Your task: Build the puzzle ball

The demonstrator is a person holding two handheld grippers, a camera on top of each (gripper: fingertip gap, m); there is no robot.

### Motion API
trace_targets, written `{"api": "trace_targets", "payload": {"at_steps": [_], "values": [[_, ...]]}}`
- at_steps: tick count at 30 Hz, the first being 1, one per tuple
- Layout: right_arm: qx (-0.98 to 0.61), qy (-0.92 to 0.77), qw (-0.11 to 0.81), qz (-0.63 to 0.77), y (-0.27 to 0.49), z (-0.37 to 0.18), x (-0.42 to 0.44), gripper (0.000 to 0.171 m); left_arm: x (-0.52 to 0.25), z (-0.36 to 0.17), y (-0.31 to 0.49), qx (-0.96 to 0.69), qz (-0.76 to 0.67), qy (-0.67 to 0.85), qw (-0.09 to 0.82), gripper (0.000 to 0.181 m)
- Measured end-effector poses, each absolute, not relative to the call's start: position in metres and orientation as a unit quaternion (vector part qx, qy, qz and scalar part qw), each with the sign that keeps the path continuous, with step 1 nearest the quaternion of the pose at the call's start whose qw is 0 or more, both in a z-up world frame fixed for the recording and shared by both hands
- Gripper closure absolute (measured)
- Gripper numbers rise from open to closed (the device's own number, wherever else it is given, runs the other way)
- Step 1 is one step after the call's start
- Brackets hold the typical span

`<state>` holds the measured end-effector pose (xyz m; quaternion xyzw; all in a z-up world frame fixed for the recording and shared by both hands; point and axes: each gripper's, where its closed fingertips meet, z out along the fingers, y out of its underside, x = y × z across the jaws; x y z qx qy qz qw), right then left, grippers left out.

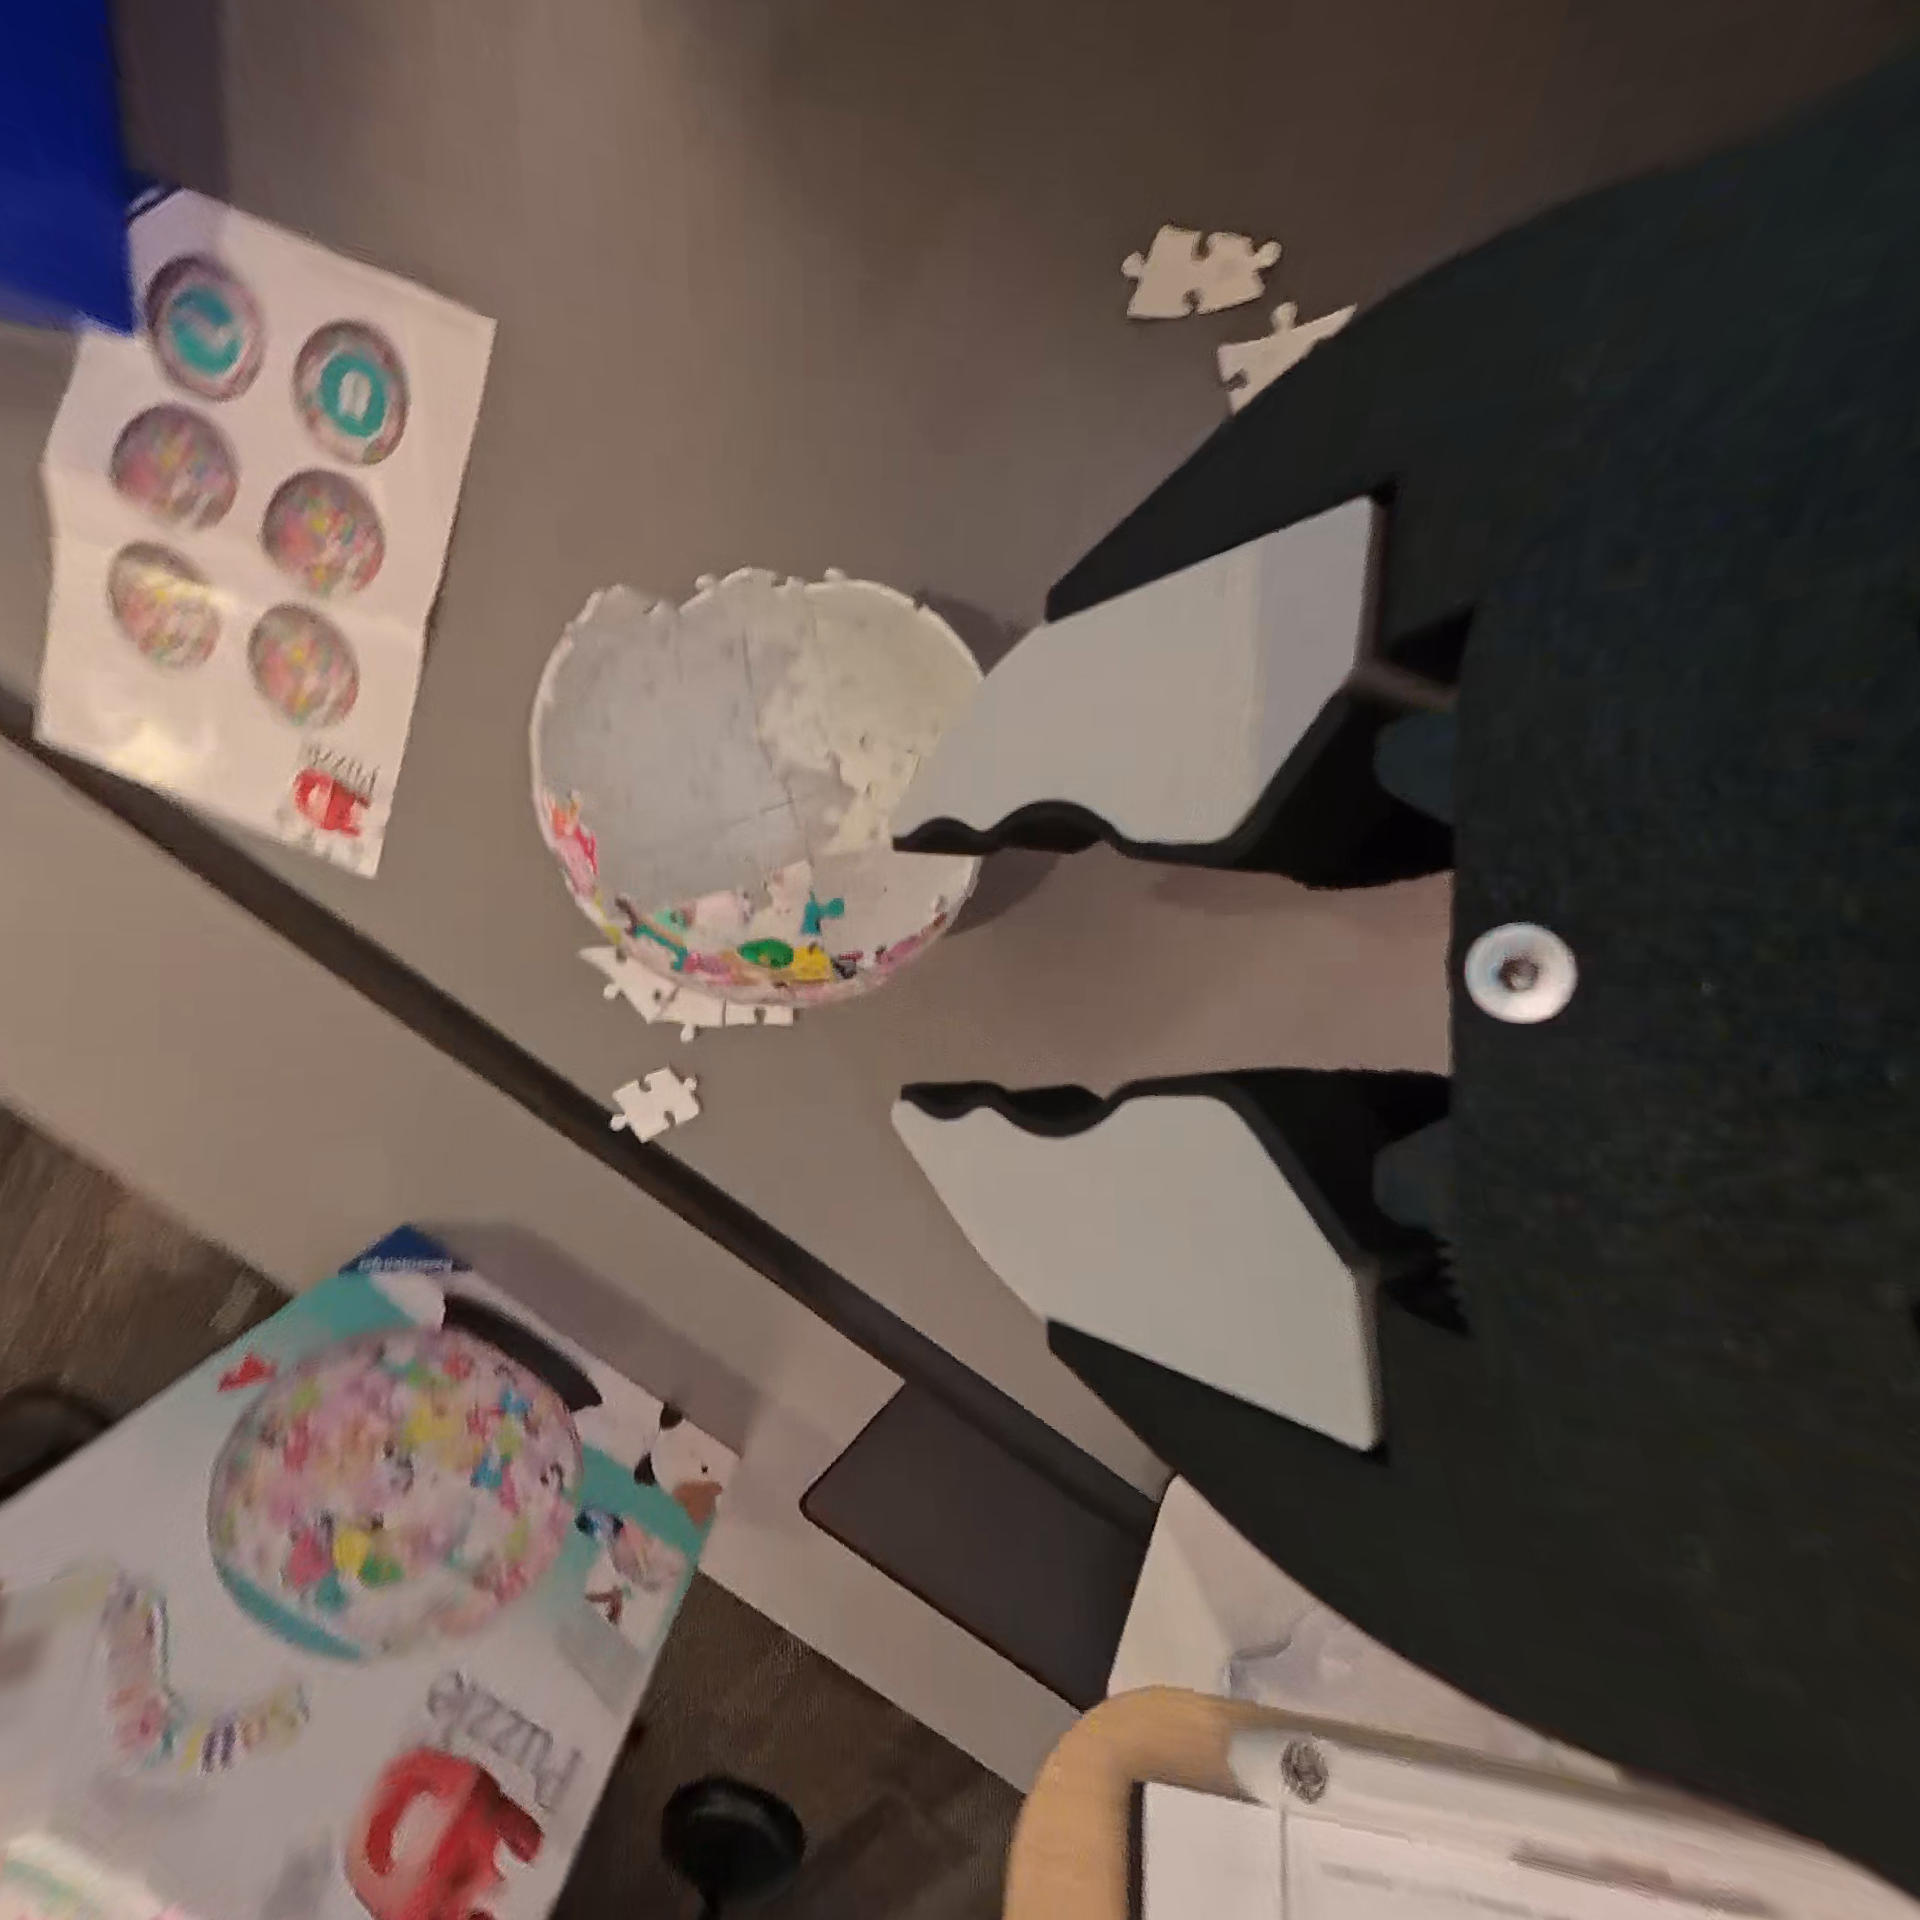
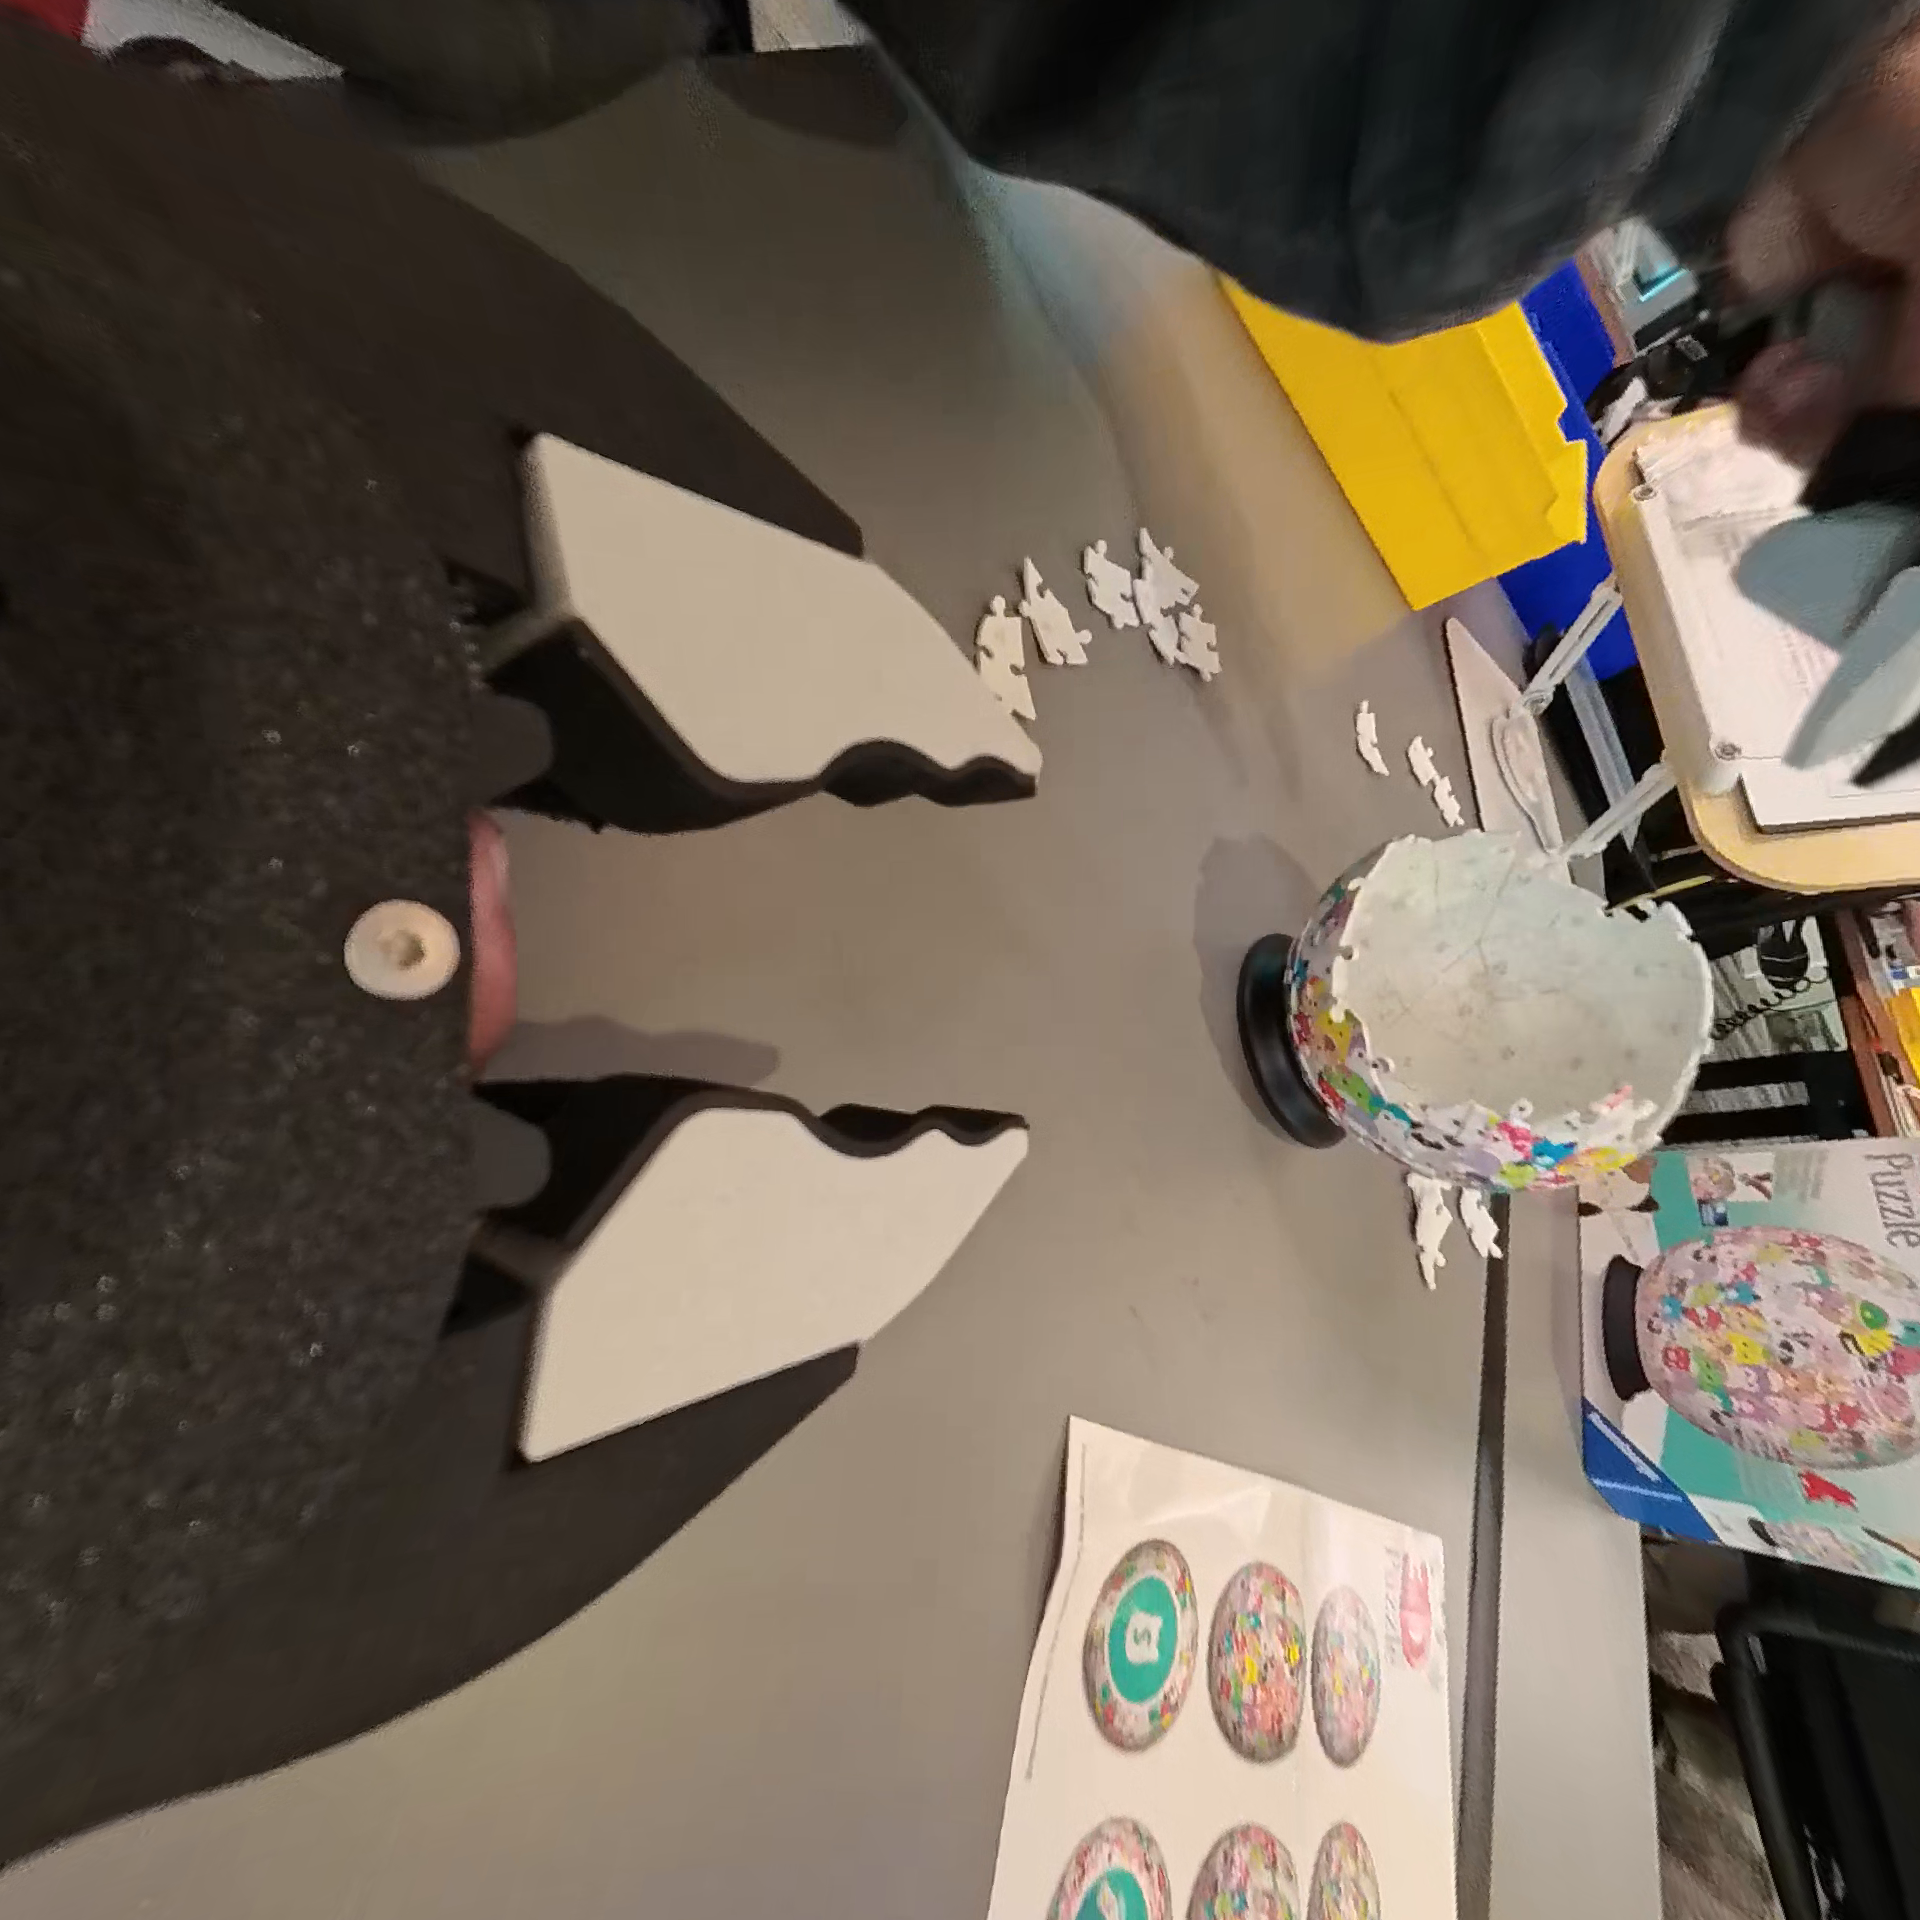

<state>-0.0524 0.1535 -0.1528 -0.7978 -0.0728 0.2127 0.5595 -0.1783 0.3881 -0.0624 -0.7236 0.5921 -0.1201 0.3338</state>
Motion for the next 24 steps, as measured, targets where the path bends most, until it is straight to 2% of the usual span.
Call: {"api": "trace_targets", "payload": {"at_steps": [9,16,24], "values": [[-0.801,-0.108,0.578,0.116,0.167,-0.148,-0.034,0.122,-0.212,-0.118,0.449,-0.742,-0.137,0.479,0.449,0.146],[-0.832,-0.158,0.527,0.075,0.187,-0.162,-0.053,0.119,-0.213,-0.155,0.450,-0.723,-0.381,0.383,0.430,0.144],[-0.824,-0.251,0.500,0.090,0.229,-0.164,-0.097,0.119,-0.207,-0.151,0.439,-0.682,-0.443,0.415,0.408,0.141]]}}
